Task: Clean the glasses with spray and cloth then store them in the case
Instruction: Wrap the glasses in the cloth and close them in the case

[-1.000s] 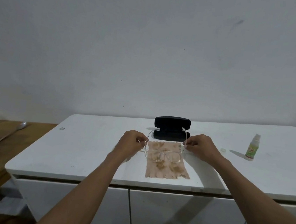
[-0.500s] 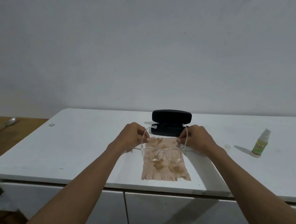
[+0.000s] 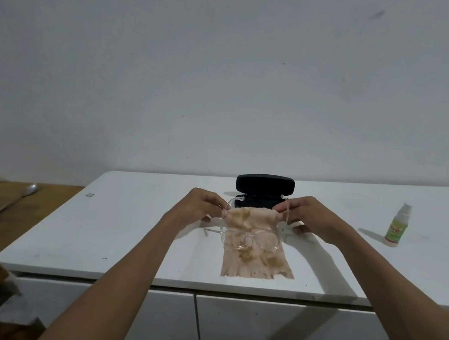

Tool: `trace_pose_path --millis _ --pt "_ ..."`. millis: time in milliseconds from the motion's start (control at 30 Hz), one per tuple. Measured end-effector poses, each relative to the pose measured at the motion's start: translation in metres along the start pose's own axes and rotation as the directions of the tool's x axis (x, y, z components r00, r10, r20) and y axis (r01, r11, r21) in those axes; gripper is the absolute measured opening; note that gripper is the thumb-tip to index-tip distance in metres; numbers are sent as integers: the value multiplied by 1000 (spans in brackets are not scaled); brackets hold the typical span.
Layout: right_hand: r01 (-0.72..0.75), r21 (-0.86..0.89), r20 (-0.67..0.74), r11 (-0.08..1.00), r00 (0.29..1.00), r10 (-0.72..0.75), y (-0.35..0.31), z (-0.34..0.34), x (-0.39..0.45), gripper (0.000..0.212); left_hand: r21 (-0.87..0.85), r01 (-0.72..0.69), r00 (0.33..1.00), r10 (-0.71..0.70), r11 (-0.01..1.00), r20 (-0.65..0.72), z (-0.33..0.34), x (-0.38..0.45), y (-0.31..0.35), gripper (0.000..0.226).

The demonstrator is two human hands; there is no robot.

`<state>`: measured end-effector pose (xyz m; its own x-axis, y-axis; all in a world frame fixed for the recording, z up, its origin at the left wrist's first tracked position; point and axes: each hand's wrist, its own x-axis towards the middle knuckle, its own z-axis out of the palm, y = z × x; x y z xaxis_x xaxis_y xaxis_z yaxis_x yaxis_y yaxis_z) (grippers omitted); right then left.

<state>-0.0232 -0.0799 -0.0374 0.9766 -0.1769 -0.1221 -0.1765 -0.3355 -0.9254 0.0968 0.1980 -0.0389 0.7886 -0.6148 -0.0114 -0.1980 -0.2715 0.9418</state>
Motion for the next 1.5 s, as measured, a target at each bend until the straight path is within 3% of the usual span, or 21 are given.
trace_pose_path --millis 233,500,633,733,867,1100,1267,1400,1500 --pt "18 -36 88 999 996 -14 -3 -1 -3 28 77 53 992 -61 996 112 -4 -1 9 37" --pt "-32 -217 125 976 990 61 -10 3 -1 30 159 71 971 -104 985 214 2 0 13 34" --pt "-51 -205 101 977 992 73 -14 4 -6 25 180 68 970 -107 981 218 3 0 13 38" --pt "-40 -158 49 987 998 49 -11 5 -11 27 127 91 981 -111 988 160 4 -3 12 38" --pt "-16 -58 -116 998 993 9 1 5 -14 27 83 73 997 -71 994 -21 5 -12 4 33" --pt "2 -151 -250 989 967 -40 15 6 -47 17 310 43 992 -2 950 -129 3 -45 -4 17" --pt "2 -310 -177 951 982 -60 8 17 -77 12 393 16 1000 -15 919 -8 18 -78 11 10" --pt "31 -456 -27 890 998 -48 1 30 -94 14 441 -11 993 -40 898 107 30 -94 18 18" --pt "41 -517 25 855 999 -32 -4 40 -104 15 477 -11 992 -50 879 115 39 -104 20 22"
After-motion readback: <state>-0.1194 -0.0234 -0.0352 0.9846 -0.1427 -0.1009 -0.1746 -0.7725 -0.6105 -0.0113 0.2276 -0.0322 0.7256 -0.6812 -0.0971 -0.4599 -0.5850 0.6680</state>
